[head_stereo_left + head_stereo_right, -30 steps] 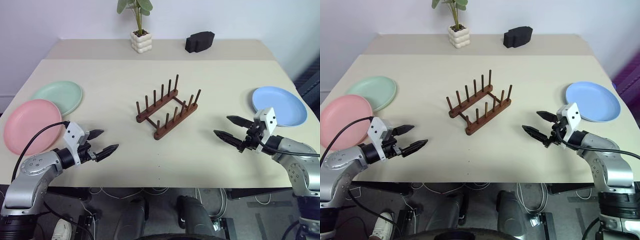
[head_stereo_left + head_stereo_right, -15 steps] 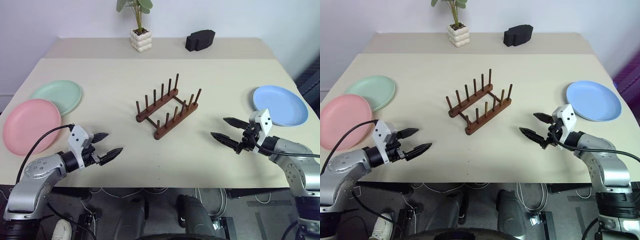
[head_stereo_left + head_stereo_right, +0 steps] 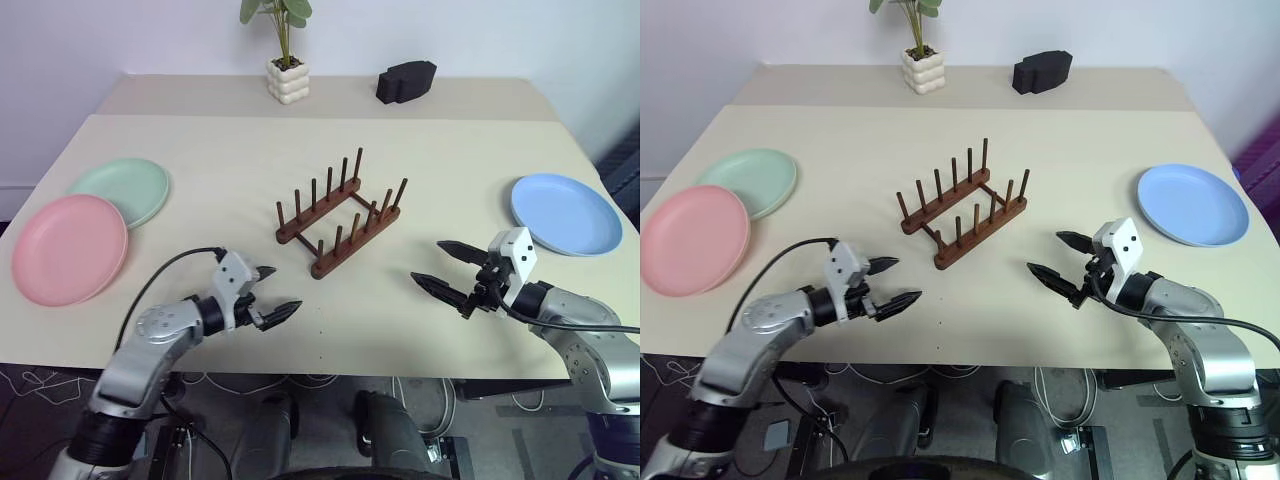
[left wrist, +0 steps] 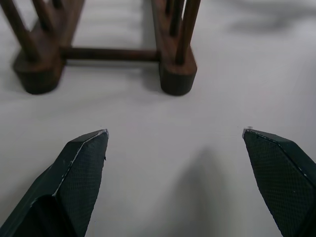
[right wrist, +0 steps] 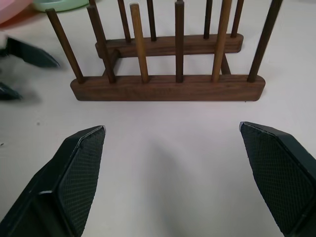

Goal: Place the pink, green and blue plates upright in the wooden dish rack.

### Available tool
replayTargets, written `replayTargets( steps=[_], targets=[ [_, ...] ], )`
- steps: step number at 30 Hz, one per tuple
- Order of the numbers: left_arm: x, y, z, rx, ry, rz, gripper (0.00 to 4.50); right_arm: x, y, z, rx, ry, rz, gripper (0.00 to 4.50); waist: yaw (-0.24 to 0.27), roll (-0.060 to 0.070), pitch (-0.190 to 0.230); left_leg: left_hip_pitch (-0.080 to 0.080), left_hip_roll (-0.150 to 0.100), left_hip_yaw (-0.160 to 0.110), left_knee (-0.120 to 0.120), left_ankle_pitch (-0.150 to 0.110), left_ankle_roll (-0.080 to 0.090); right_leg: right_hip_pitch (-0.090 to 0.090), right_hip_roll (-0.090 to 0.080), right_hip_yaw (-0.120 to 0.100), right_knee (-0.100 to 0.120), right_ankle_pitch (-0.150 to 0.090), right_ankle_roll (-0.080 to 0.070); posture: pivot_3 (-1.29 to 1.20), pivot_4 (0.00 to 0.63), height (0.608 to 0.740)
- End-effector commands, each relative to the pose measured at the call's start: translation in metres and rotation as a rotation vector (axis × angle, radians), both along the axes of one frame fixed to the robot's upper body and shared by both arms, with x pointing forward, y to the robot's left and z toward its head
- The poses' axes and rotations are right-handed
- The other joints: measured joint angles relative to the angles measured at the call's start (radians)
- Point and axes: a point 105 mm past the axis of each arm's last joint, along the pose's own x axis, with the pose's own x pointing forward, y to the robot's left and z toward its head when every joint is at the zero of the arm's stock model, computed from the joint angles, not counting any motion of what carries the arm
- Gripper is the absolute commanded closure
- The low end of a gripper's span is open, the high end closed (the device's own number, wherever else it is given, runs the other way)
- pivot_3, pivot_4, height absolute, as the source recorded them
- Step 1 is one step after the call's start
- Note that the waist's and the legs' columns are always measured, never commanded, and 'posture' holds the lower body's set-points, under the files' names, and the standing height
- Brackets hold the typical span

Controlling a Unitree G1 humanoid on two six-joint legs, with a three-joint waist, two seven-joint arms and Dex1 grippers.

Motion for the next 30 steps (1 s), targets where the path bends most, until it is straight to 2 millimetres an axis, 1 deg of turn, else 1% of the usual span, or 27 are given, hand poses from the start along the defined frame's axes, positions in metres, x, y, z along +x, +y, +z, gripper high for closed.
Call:
replayTargets(
  steps=[1, 4, 6, 8, 11, 13, 16, 17, 19, 21, 22, 26, 28, 30],
  targets=[
    [0.007, -0.010, -0.010, 0.033, -0.007, -0.003, 0.00, -0.005, 0.005, 0.013, 0.012, -0.063, 0.004, 0.07, 0.001, 0.001, -0.001, 0.000, 0.000, 0.000, 0.000, 0.000, 0.000, 0.000, 0.000, 0.000, 0.000, 0.000, 0.000, 0.00, 0.150, 0.739],
    [0.010, -0.032, -0.012, -0.008, 0.006, -0.048, 0.00, -0.009, 0.010, 0.015, 0.022, -0.063, 0.018, 0.07, 0.006, 0.003, -0.002, 0.000, 0.000, 0.000, 0.000, 0.000, 0.000, 0.002, 0.000, 0.000, 0.000, 0.000, 0.000, 0.00, 0.150, 0.739],
    [0.015, -0.045, -0.017, 0.008, 0.005, -0.066, 0.00, -0.010, 0.013, 0.016, 0.029, -0.060, 0.027, 0.07, 0.006, 0.003, -0.002, 0.000, 0.000, 0.000, 0.002, 0.000, 0.000, 0.002, 0.000, 0.000, 0.000, 0.000, 0.000, 0.00, 0.150, 0.739],
    [0.019, -0.052, -0.020, 0.017, 0.006, -0.069, 0.00, -0.012, 0.015, 0.015, 0.033, -0.054, 0.037, 0.07, 0.006, 0.003, -0.003, 0.001, -0.001, 0.000, 0.002, 0.000, 0.000, 0.004, 0.000, 0.000, 0.000, 0.000, 0.001, 0.00, 0.150, 0.739],
    [0.019, -0.064, -0.023, 0.012, 0.022, -0.088, 0.00, -0.013, 0.020, 0.012, 0.035, -0.047, 0.044, 0.07, 0.005, 0.003, -0.003, 0.001, -0.001, -0.001, 0.002, 0.000, 0.000, 0.004, 0.000, -0.001, 0.000, 0.000, 0.001, 0.00, 0.150, 0.739],
    [0.022, -0.067, -0.025, 0.011, 0.030, -0.070, 0.00, -0.012, 0.021, 0.012, 0.037, -0.052, 0.038, 0.07, 0.005, 0.003, -0.003, 0.001, -0.001, -0.001, 0.002, 0.000, 0.000, 0.004, 0.000, -0.001, 0.000, 0.000, 0.001, 0.00, 0.150, 0.739],
    [0.024, -0.064, -0.023, 0.009, 0.015, -0.063, 0.82, -0.017, 0.025, 0.012, 0.050, -0.051, 0.040, 0.00, 0.005, 0.003, -0.003, 0.002, -0.001, -0.001, 0.002, 0.000, 0.000, 0.005, 0.000, -0.001, 0.000, 0.000, 0.001, 0.00, 0.150, 0.739],
    [0.024, -0.063, -0.023, 0.010, 0.011, -0.062, 1.37, -0.018, 0.026, 0.011, 0.051, -0.049, 0.040, 0.00, 0.004, 0.003, -0.003, 0.002, -0.001, -0.001, 0.002, 0.000, 0.000, 0.005, 0.000, -0.001, 0.000, 0.000, 0.001, 0.00, 0.150, 0.739],
    [0.024, -0.061, -0.023, 0.014, 0.005, -0.064, 2.28, -0.019, 0.027, 0.009, 0.051, -0.045, 0.038, 0.00, 0.002, 0.003, -0.003, 0.002, -0.001, -0.002, 0.002, 0.000, 0.000, 0.005, 0.000, -0.001, 0.000, 0.000, 0.001, 0.00, 0.150, 0.739],
    [0.027, -0.058, -0.023, 0.031, -0.007, -0.075, 3.36, -0.019, 0.027, 0.008, 0.051, -0.043, 0.035, 0.00, 0.003, 0.003, -0.003, 0.002, -0.001, -0.001, 0.002, 0.000, 0.000, 0.005, 0.000, -0.001, 0.000, 0.000, 0.001, 0.00, 0.150, 0.739],
    [0.028, -0.057, -0.023, 0.036, -0.011, -0.081, 3.71, -0.019, 0.026, 0.008, 0.043, -0.040, 0.030, 0.00, 0.003, 0.003, -0.004, 0.002, -0.001, -0.002, 0.002, 0.000, 0.000, 0.005, 0.000, -0.001, 0.000, 0.000, 0.001, 0.00, 0.150, 0.739],
    [0.031, -0.054, -0.019, 0.040, -0.031, -0.156, 3.72, -0.025, 0.018, -0.005, -0.047, 0.001, 0.013, 0.00, 0.005, 0.004, -0.004, 0.002, -0.001, -0.002, 0.002, 0.000, 0.000, 0.006, 0.000, -0.002, 0.000, -0.001, 0.002, 0.00, 0.150, 0.739],
    [0.033, -0.052, -0.018, 0.045, -0.039, -0.187, 3.72, -0.028, 0.016, -0.008, -0.064, 0.012, 0.008, 0.00, 0.002, 0.004, -0.004, 0.002, -0.001, -0.002, 0.002, 0.000, 0.000, 0.006, 0.000, -0.002, 0.000, -0.002, 0.004, 0.00, 0.150, 0.739],
    [0.036, -0.053, -0.010, 0.010, -0.026, -0.275, 3.72, -0.032, 0.010, -0.012, -0.090, 0.029, -0.003, 0.00, 0.004, 0.004, -0.004, 0.003, -0.001, -0.002, 0.002, 0.000, 0.000, 0.006, 0.000, -0.002, 0.000, -0.002, 0.004, 0.00, 0.150, 0.739]
  ],
)
